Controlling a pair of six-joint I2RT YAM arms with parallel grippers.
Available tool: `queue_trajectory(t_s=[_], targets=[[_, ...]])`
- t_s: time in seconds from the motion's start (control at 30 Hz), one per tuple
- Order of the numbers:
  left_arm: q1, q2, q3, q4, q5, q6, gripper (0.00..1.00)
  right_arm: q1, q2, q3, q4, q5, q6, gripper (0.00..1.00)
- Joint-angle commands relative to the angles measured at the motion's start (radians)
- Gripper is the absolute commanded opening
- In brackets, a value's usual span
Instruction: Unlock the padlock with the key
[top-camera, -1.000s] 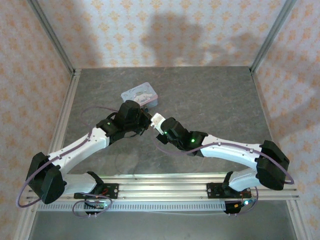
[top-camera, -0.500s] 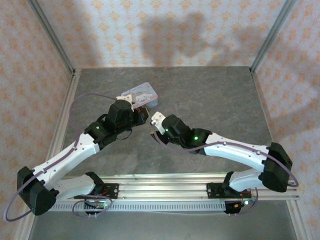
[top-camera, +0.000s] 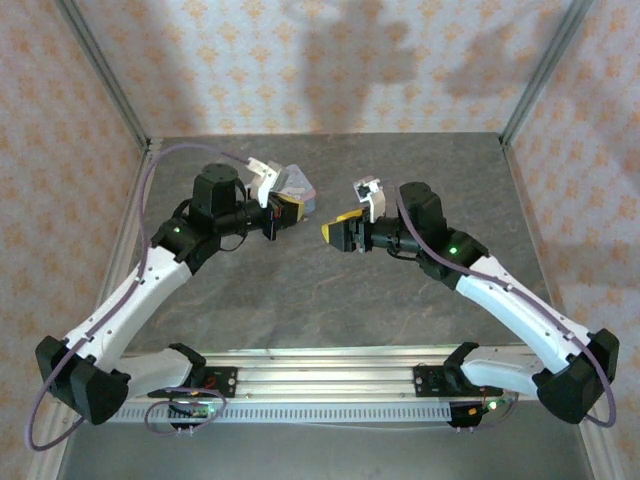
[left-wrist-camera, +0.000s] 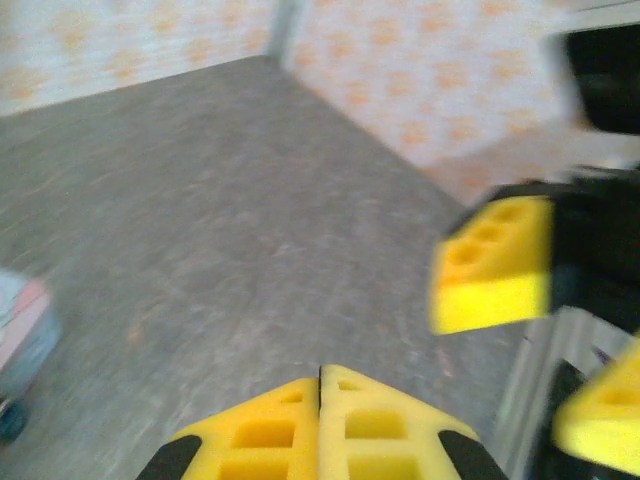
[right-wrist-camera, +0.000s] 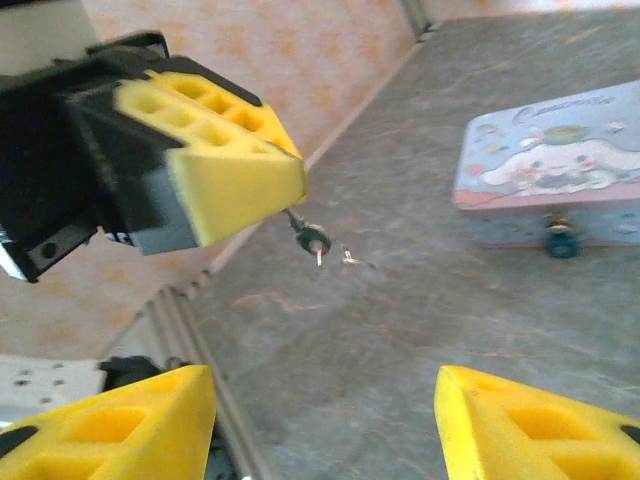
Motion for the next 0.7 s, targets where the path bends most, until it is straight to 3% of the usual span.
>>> queue_trajectory(t_s=[0.0,0.43,0.5,0.67], targets=[[0.004,0.04,0.094,-0.138,0.275,0.153,0.0,-0.003,0.043,0.047,0.067,-0.217,0.078,0.6],[0.004,0.088,0.153,-0.199,0.4,0.145,0.0,-0.003,0.031,0.043,0.058,-0.287,0.02,0.54],[0.005,0.095,0.163,-0.22,0.413,0.155,0.0,-0.003,0.036,0.047,0.038,-0.287,0.005,0.47],[0.004,0.111,0.187,-0.26,0.421,0.173,0.0,-0.002,0.049,0.049,0.039,-0.3,0.003,0.16]])
